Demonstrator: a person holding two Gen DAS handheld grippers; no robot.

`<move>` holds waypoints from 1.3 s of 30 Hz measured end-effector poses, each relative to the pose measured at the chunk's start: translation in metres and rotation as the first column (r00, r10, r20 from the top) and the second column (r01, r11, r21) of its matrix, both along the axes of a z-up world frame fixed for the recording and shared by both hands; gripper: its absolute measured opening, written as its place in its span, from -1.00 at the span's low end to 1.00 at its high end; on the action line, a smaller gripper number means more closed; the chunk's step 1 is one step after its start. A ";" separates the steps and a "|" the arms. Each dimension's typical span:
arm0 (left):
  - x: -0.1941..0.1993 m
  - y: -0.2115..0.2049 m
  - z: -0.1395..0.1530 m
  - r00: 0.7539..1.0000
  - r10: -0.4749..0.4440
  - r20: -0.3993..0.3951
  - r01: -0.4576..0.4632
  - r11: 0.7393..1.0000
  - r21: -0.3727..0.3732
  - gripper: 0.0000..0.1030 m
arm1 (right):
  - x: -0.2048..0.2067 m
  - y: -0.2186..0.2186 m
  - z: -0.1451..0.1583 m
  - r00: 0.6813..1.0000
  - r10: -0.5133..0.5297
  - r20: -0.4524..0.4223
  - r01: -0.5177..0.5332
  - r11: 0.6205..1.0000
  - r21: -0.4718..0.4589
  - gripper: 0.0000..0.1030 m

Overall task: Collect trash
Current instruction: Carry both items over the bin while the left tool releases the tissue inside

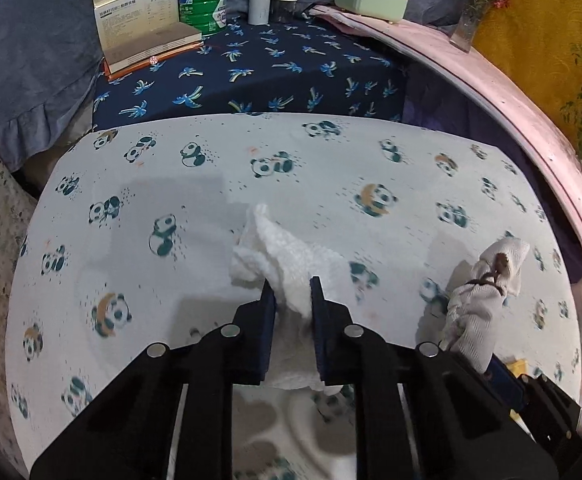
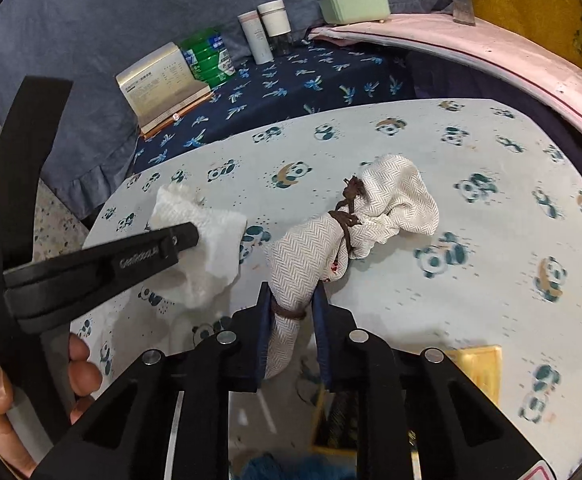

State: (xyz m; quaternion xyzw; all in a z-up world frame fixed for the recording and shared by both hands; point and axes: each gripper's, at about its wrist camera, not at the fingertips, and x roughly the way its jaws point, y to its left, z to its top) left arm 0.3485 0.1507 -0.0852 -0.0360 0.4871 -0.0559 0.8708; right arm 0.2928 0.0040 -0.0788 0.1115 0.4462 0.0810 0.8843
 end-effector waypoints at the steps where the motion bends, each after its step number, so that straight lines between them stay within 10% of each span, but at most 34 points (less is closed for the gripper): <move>1: -0.004 -0.002 0.003 1.000 -0.002 0.003 0.002 1.000 -0.001 -0.69 | -0.004 -0.004 0.004 1.000 -0.005 0.005 0.005 1.000 -0.002 -0.64; 24: -0.129 -0.167 0.103 0.964 -0.222 0.144 0.220 0.975 0.025 -0.68 | -0.132 -0.164 0.095 0.959 -0.229 0.166 0.225 0.973 0.043 -0.63; 39: -0.192 -0.321 0.101 0.878 -0.464 0.118 0.462 0.886 0.039 -0.68 | -0.219 -0.287 0.094 0.886 -0.421 0.195 0.423 0.905 0.032 -0.63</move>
